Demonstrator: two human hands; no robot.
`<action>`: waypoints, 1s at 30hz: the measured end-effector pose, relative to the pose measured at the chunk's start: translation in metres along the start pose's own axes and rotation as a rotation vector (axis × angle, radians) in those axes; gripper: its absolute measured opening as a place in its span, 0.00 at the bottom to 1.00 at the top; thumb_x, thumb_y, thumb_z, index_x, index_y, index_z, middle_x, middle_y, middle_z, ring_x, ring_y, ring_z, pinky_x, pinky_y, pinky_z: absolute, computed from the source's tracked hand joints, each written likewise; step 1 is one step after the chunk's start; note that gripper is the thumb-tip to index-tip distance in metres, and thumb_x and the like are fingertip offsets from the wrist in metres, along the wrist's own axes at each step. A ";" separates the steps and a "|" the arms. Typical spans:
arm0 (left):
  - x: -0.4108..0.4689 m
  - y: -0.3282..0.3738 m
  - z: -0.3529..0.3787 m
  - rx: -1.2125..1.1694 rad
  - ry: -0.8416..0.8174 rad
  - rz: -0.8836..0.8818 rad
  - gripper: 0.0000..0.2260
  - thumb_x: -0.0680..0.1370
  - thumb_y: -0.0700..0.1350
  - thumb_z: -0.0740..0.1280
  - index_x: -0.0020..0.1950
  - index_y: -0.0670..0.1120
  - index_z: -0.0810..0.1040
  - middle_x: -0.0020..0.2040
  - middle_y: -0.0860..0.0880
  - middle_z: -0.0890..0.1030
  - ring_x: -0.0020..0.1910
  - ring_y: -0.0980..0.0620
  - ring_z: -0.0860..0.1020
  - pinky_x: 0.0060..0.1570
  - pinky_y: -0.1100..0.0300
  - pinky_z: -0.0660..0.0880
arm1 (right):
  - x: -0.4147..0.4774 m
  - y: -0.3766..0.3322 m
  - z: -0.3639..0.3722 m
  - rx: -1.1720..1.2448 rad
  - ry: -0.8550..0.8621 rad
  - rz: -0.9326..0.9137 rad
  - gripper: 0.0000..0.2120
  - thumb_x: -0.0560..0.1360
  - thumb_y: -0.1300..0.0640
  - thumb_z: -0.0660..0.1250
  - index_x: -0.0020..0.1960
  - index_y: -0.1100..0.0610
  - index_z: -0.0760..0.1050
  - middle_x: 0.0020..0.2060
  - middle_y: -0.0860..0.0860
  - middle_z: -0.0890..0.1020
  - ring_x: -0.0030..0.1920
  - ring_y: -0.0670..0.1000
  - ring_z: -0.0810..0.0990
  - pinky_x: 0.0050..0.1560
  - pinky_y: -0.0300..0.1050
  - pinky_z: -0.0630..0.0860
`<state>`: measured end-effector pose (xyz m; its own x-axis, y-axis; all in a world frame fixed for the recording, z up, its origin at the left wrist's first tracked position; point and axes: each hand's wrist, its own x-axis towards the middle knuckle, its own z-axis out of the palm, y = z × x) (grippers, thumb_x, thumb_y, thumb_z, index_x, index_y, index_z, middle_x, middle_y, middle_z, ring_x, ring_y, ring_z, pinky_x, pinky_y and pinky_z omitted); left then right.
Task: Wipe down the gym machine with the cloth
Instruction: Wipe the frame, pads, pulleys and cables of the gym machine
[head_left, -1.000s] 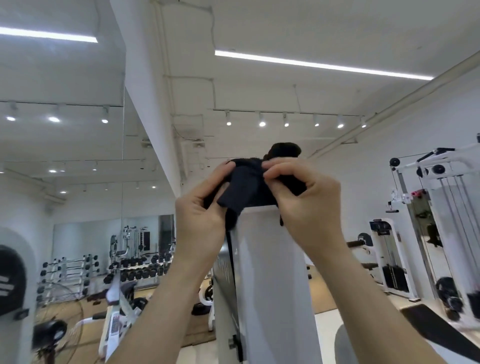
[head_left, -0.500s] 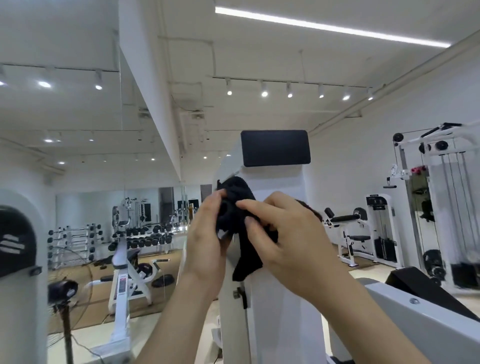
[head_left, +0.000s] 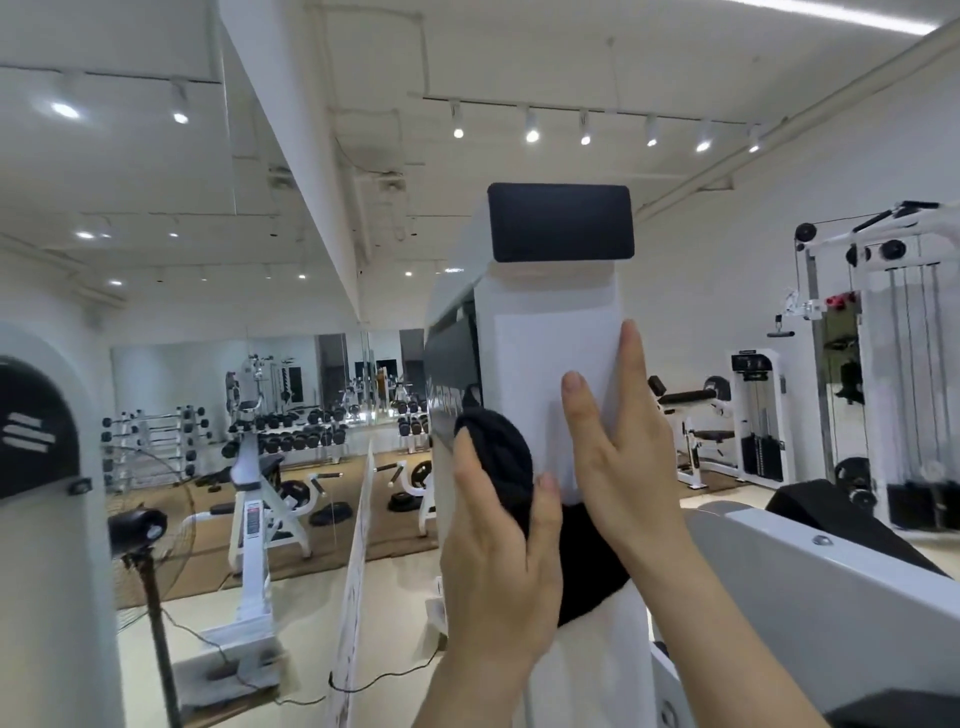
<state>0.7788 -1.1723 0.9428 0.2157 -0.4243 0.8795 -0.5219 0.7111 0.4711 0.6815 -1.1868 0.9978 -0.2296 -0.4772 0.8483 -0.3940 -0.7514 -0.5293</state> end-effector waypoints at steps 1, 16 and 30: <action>0.009 0.002 0.001 -0.024 0.004 -0.012 0.27 0.76 0.67 0.51 0.72 0.65 0.47 0.66 0.68 0.66 0.61 0.71 0.66 0.54 0.79 0.61 | 0.000 0.001 0.001 0.001 0.021 -0.009 0.36 0.76 0.34 0.53 0.79 0.46 0.47 0.73 0.39 0.61 0.68 0.32 0.57 0.64 0.22 0.52; 0.001 -0.008 -0.005 -0.143 0.003 -0.147 0.23 0.75 0.70 0.50 0.70 0.72 0.58 0.70 0.72 0.65 0.70 0.72 0.61 0.68 0.72 0.59 | -0.006 0.022 0.002 0.056 0.020 0.041 0.27 0.71 0.28 0.57 0.68 0.31 0.57 0.51 0.18 0.70 0.50 0.24 0.71 0.46 0.18 0.65; 0.104 -0.088 0.023 -0.282 -0.147 -0.524 0.18 0.84 0.48 0.53 0.70 0.41 0.68 0.66 0.39 0.75 0.66 0.39 0.72 0.66 0.44 0.68 | -0.007 0.026 0.000 0.175 0.007 0.141 0.22 0.70 0.31 0.64 0.54 0.45 0.78 0.47 0.34 0.82 0.49 0.37 0.80 0.48 0.40 0.74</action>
<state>0.8283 -1.2922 0.9913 0.2580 -0.8166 0.5164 -0.1345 0.4989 0.8562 0.6731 -1.2036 0.9782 -0.2781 -0.5806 0.7652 -0.1967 -0.7454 -0.6370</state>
